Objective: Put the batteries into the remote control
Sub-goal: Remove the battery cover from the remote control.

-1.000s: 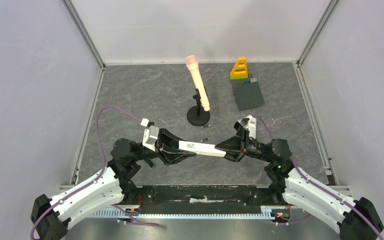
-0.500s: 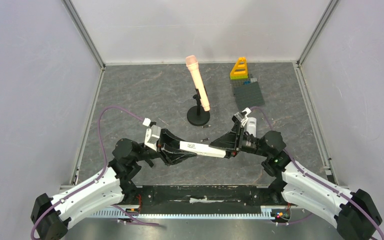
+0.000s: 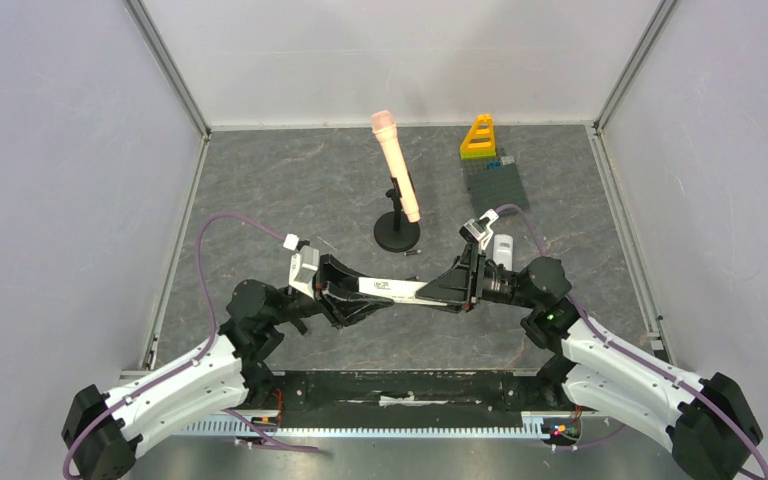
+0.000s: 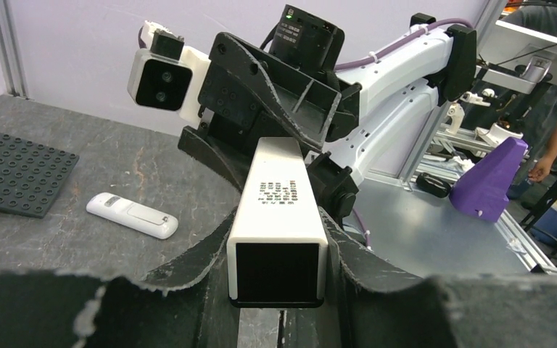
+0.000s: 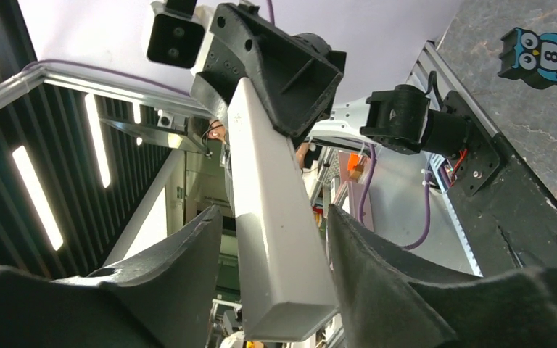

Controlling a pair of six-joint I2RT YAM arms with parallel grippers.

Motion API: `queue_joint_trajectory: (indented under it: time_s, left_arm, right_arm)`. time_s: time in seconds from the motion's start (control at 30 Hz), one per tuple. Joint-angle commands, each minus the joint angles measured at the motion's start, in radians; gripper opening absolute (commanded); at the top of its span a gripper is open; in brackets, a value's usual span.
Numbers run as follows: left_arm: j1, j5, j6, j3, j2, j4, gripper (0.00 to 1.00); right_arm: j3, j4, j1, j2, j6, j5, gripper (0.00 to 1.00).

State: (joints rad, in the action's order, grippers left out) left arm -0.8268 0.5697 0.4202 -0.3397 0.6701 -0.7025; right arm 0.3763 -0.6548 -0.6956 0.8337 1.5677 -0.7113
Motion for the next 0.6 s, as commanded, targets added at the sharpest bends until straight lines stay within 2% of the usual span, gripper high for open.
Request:
queue_joint_trajectory:
  time_s: [0.0,0.1,0.23,0.3,0.43,0.57]
  left_arm:
    - [-0.001,-0.032,0.042,0.011,0.001,-0.106,0.02]
    - [-0.002,-0.015,0.046,0.025,-0.008,-0.14,0.02]
    - [-0.002,0.032,0.044,0.047,-0.027,-0.197,0.02]
    - [-0.002,0.053,0.034,0.052,-0.038,-0.201,0.02]
    - [-0.002,0.09,0.008,0.041,-0.046,-0.172,0.02]
    - [-0.001,0.113,-0.013,0.025,-0.035,-0.146,0.02]
  right_arm:
    - [0.012,-0.132,-0.003,0.008,0.028,-0.033,0.53]
    - [-0.017,-0.211,-0.003,0.014,0.076,-0.027,0.44]
    - [-0.056,-0.298,-0.005,0.019,0.139,-0.012,0.41]
    - [-0.068,-0.33,-0.005,0.022,0.16,-0.008,0.45]
    - [-0.059,-0.338,-0.005,0.024,0.164,-0.002,0.58]
    - [-0.023,-0.292,-0.006,0.044,0.132,-0.013,0.59]
